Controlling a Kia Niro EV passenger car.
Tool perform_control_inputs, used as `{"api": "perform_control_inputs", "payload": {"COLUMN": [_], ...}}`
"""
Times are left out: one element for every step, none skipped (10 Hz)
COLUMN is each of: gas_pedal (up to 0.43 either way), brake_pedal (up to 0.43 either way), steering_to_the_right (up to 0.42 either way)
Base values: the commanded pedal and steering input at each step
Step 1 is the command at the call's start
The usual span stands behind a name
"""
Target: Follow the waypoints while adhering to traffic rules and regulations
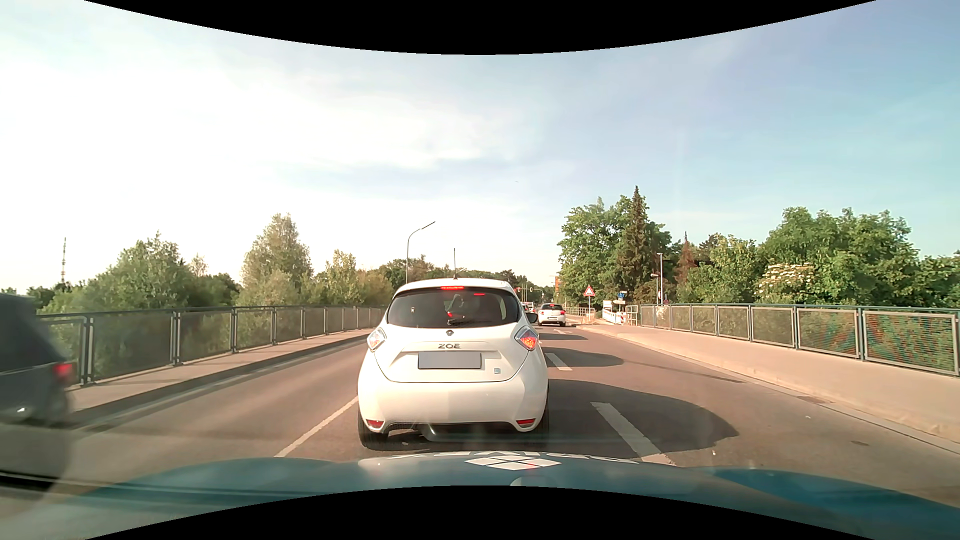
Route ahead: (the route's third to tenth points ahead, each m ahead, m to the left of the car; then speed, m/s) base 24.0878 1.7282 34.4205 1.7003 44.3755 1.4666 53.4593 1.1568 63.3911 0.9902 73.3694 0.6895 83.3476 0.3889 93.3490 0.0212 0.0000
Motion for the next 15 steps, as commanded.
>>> {"api": "perform_control_inputs", "payload": {"gas_pedal": [0.000,0.000,0.000,0.000,0.000,0.000,0.000,0.000,0.000,0.000,0.000,0.000,0.000,0.000,0.000], "brake_pedal": [0.293,0.299,0.299,0.299,0.299,0.299,0.299,0.299,0.299,0.299,0.299,0.299,0.293,0.299,0.299], "steering_to_the_right": [-0.001,-0.001,-0.001,-0.001,-0.001,-0.001,-0.001,-0.001,-0.001,-0.001,-0.001,-0.001,-0.001,-0.001,-0.001]}}
